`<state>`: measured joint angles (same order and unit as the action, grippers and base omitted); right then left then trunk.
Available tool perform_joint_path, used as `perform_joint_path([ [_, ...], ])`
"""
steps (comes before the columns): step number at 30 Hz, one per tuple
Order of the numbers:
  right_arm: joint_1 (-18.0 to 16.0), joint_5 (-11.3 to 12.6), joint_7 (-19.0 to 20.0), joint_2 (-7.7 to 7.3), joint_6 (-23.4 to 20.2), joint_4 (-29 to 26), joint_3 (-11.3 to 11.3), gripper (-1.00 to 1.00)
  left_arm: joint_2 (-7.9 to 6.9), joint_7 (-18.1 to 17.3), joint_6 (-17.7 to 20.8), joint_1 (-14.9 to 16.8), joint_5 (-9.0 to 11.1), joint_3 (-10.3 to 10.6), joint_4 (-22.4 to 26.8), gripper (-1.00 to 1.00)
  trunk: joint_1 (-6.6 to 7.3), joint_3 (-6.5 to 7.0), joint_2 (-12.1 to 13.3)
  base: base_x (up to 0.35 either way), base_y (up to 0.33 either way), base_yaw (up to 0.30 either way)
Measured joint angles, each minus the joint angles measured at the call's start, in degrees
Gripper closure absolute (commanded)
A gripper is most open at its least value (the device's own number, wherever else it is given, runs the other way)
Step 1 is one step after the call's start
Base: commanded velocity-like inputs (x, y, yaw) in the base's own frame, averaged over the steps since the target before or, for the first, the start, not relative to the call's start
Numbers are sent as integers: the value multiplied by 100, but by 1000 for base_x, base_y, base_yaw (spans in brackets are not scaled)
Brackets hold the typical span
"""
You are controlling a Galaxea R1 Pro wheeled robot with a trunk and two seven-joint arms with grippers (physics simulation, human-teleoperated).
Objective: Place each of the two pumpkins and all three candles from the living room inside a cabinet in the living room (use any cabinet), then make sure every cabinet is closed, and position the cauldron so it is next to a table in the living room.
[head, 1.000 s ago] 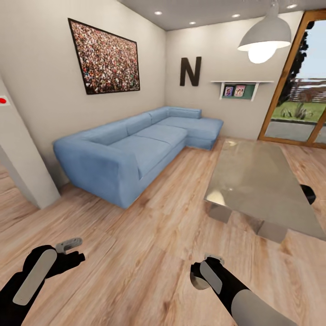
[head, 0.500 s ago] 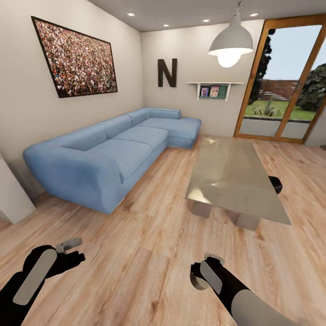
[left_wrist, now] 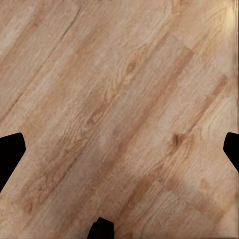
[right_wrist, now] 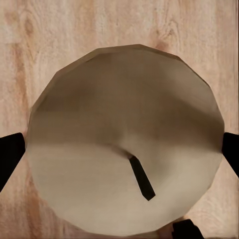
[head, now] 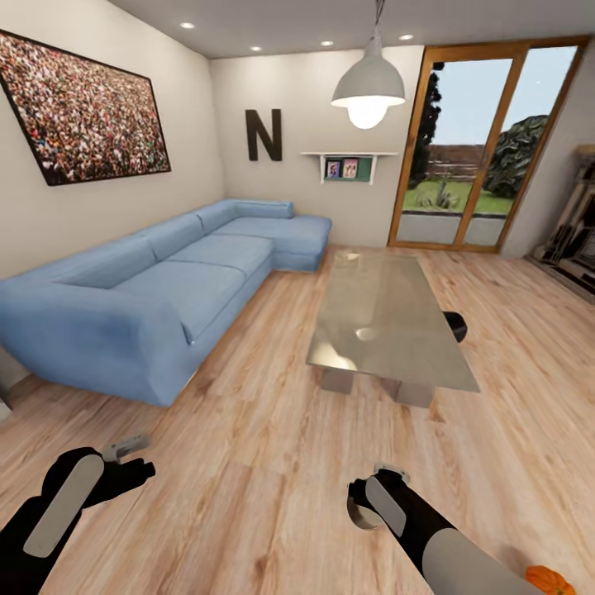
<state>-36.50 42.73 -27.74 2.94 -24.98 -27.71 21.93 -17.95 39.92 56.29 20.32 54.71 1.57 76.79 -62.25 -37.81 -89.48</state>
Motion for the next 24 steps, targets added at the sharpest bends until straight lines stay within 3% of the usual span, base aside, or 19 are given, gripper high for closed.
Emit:
perform_joint_path([
  [7, 0, 0, 0, 0, -1, 0, -1, 100, 26, 0, 0, -2, 1, 0, 4, -100, 153, 126, 281, -128, 0, -280],
  [24, 0, 1, 0, 0, 1, 7, -2, 100, 30, 6, 0, 1, -5, 0, 8, -100, 527, 431, 963, -6, 0, -280],
])
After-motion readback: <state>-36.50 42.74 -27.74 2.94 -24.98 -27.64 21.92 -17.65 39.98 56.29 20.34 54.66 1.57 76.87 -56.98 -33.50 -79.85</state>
